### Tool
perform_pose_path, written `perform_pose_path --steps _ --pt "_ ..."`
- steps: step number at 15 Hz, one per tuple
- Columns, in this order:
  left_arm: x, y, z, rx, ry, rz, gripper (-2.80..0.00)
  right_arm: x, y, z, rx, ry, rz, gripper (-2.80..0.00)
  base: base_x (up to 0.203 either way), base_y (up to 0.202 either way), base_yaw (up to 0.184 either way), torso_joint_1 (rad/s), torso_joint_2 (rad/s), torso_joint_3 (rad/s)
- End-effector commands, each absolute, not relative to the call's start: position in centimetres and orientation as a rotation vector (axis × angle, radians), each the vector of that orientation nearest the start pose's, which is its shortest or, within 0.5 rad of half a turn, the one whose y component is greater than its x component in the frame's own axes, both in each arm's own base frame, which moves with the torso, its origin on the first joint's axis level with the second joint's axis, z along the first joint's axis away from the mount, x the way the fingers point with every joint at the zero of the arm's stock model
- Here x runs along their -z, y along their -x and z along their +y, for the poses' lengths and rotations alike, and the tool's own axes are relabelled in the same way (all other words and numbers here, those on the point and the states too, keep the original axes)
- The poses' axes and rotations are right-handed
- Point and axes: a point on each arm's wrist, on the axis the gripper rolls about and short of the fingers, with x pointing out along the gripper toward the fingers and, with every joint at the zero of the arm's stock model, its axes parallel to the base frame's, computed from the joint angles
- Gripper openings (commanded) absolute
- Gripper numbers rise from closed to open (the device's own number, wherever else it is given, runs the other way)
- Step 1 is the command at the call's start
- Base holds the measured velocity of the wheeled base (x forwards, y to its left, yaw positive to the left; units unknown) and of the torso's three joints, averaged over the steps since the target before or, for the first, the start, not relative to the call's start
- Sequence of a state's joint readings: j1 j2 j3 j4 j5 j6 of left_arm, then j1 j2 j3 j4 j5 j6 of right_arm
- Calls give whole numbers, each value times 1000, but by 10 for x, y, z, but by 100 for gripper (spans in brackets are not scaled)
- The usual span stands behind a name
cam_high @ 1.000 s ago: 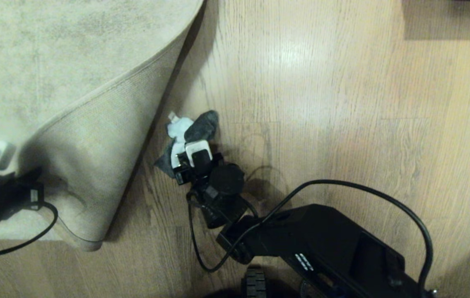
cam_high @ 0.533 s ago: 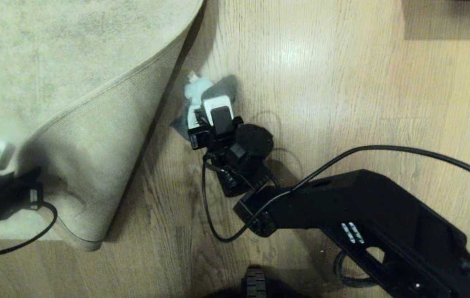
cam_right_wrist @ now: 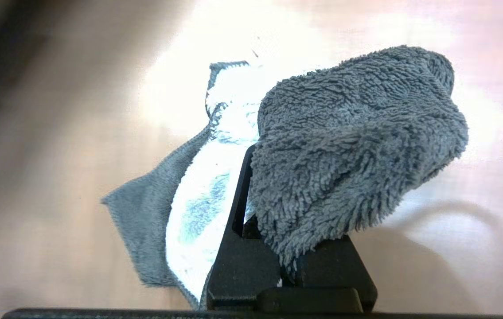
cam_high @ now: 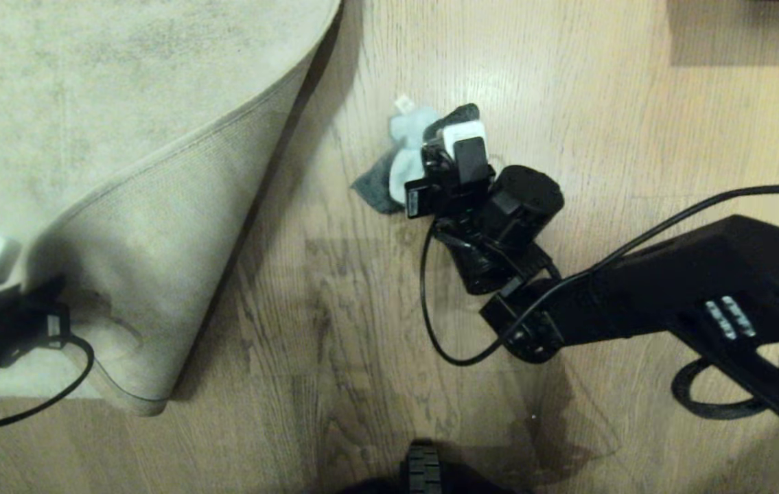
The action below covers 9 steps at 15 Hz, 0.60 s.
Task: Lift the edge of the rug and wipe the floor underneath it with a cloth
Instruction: Wipe the floor under the carpet with a rag
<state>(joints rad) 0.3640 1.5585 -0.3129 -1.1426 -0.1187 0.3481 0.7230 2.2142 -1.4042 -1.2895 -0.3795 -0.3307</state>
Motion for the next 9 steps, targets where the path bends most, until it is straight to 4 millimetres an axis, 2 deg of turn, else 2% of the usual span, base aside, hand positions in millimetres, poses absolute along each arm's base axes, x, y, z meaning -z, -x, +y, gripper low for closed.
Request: perform_pose_path --steps 1,4,9 --pt "-147 -210 77 -222 -323 143 -280 -234 -326 242 -208 79 -463 -280 0 0 0 0 0 0" --pt "-147 -211 77 -222 -323 141 -280 -231 -303 195 -168 71 -400 -280 0 0 0 0 0 0" --pt "-147 -212 72 -199 -328 136 -280 -228 -243 113 -67 46 -331 -280 0 0 0 0 0 0"
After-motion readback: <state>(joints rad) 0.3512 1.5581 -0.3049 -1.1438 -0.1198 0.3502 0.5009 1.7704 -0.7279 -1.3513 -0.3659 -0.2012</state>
